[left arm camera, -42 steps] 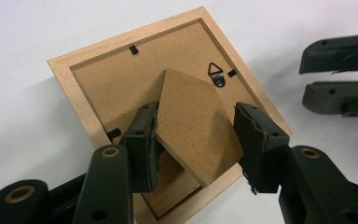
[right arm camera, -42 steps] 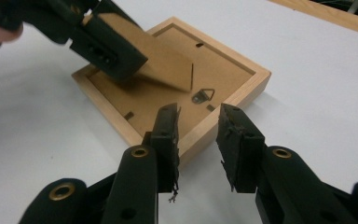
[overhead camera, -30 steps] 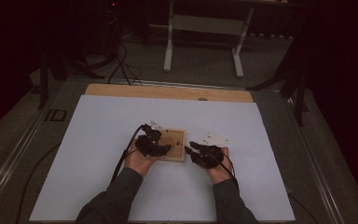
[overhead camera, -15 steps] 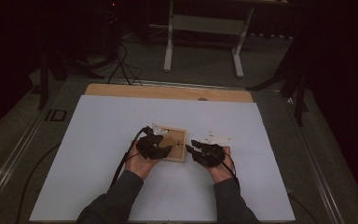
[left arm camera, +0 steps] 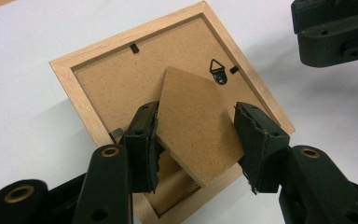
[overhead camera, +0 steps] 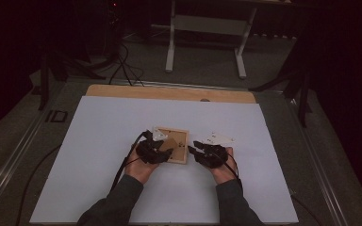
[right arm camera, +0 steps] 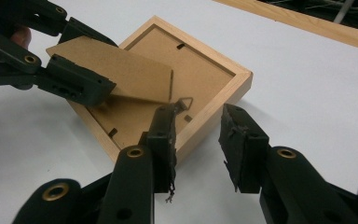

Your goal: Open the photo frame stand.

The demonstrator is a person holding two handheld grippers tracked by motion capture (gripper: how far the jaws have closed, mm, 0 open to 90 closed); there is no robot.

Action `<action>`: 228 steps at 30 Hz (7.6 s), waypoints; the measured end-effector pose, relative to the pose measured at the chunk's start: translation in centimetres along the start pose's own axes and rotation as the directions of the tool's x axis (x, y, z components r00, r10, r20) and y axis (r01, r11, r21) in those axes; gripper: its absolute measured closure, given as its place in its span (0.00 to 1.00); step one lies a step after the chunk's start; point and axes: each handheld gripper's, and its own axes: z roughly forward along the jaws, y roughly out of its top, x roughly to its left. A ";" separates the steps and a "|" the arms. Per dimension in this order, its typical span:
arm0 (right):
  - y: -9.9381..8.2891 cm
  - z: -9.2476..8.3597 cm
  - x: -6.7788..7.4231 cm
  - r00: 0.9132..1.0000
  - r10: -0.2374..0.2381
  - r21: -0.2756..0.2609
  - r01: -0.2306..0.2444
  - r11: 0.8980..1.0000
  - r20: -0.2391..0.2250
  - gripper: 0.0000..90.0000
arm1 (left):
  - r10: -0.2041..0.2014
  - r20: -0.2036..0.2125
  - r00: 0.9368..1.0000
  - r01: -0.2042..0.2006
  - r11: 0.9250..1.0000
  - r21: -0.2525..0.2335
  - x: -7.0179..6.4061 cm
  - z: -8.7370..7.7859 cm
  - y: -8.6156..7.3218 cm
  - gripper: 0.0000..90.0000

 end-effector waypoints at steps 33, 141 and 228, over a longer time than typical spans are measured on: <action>1.1 0.5 -1.2 0.998 0.035 0.010 -0.035 0.999 -0.047 0.62 | 0.075 -0.055 0.996 -0.079 0.994 -0.072 -1.0 -0.6 -2.2 0.58; 4.2 2.8 -1.6 0.990 0.033 0.026 -0.030 0.999 -0.138 0.62 | -0.024 0.133 0.991 0.035 0.996 -0.077 1.7 -2.0 -3.1 0.76; 3.1 1.8 1.5 0.980 -0.097 0.025 0.103 0.994 -0.172 0.55 | -0.028 0.142 0.989 0.026 1.000 0.015 2.6 -0.1 -5.1 0.69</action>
